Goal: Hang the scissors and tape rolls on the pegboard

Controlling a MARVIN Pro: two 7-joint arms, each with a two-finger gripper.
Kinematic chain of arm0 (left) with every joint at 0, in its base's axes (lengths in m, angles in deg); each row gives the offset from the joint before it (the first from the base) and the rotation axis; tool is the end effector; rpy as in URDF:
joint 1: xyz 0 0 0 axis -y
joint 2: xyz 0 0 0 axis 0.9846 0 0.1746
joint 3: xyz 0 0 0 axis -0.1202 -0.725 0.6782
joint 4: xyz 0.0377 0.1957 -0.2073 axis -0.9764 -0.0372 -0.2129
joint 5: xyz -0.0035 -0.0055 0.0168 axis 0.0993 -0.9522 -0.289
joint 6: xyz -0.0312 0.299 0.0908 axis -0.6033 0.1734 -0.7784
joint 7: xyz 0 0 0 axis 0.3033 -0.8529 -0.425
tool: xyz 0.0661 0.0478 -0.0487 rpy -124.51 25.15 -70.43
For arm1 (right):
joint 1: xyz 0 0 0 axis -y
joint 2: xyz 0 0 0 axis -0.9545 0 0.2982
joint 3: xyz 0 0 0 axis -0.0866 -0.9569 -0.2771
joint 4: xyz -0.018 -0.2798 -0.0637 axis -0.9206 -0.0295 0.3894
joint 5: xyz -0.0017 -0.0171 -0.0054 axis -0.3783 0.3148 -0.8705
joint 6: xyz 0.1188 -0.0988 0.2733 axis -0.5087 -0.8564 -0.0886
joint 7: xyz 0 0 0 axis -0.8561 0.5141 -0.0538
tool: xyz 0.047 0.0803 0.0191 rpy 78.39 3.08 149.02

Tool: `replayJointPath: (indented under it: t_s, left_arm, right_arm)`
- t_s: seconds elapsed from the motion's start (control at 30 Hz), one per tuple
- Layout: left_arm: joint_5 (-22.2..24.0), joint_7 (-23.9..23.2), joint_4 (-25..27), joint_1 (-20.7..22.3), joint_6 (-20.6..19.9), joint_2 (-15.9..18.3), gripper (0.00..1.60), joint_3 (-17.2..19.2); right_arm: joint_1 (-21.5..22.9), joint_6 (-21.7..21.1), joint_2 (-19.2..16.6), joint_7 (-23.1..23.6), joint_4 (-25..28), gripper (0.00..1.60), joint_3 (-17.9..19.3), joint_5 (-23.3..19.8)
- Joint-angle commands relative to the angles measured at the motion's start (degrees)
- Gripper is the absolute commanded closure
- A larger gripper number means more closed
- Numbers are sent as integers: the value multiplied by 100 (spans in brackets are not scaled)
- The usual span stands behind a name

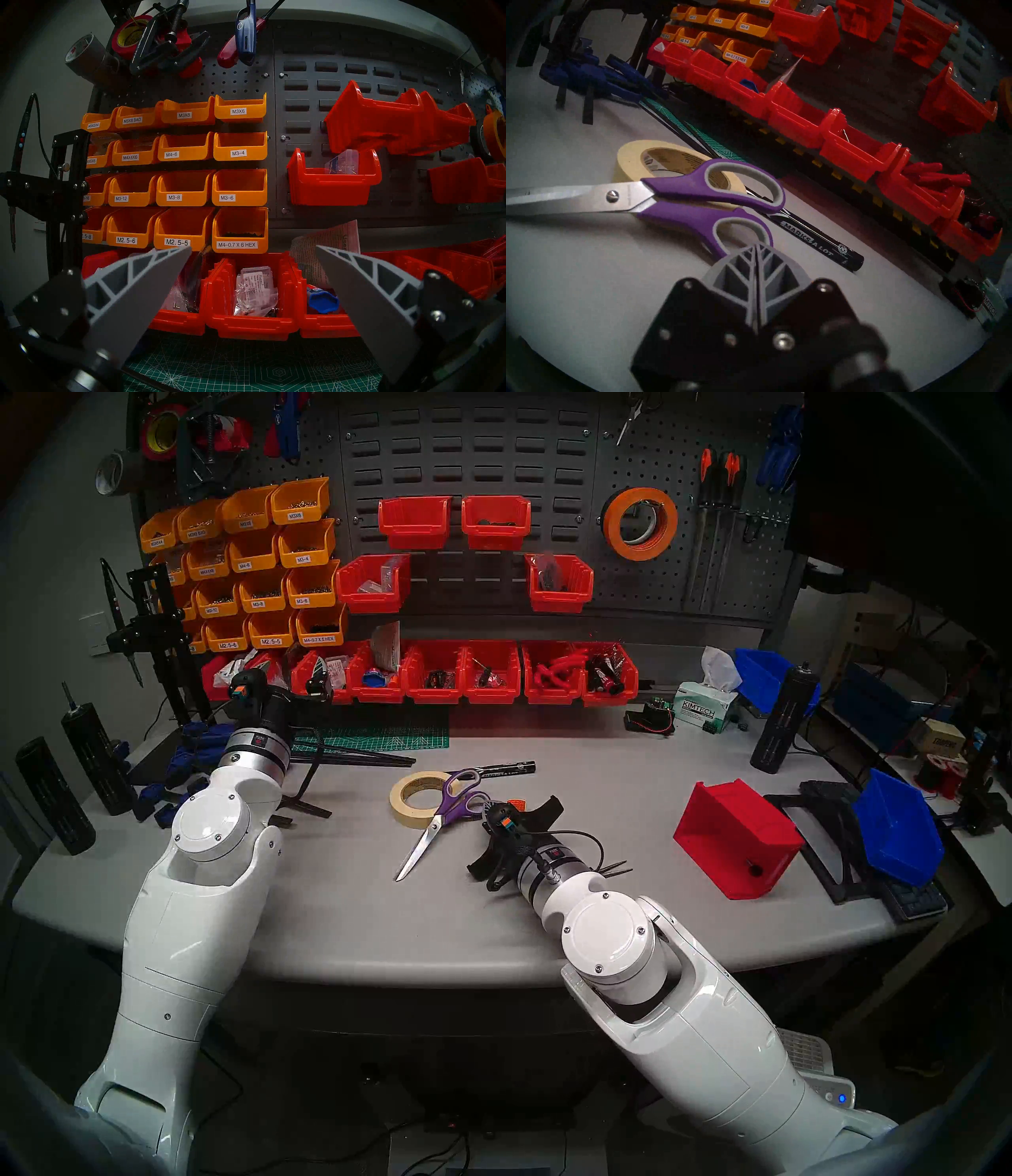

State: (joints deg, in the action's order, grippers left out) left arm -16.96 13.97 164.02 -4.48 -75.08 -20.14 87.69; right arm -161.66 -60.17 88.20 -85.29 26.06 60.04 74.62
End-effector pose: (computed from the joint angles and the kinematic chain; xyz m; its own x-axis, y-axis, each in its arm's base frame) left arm 0.4371 0.1167 -0.1473 -0.2975 -0.0232 0.9545 0.0931 -0.9956 0.0049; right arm 0.3400 0.1584 -0.2351 -0.0660 0.4926 0.8678 0.4671 -0.7532 0.4631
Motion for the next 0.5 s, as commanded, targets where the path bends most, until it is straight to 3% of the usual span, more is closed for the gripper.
replayJointPath:
  t_s: [0.0, 0.23, 0.47]
  left_arm:
    - [13, 13, 168, 169, 70, 7, 0, 75]
    - [11, 11, 164, 168, 67, 11, 0, 73]
    - [11, 12, 165, 168, 68, 10, 0, 73]
  right_arm:
    - [-30, -136, -74, -100, -129, 160, -4, 145]
    - [8, -160, -128, -443, -327, 160, 488, 178]
    - [39, -113, -294, -476, -335, 160, 871, 168]
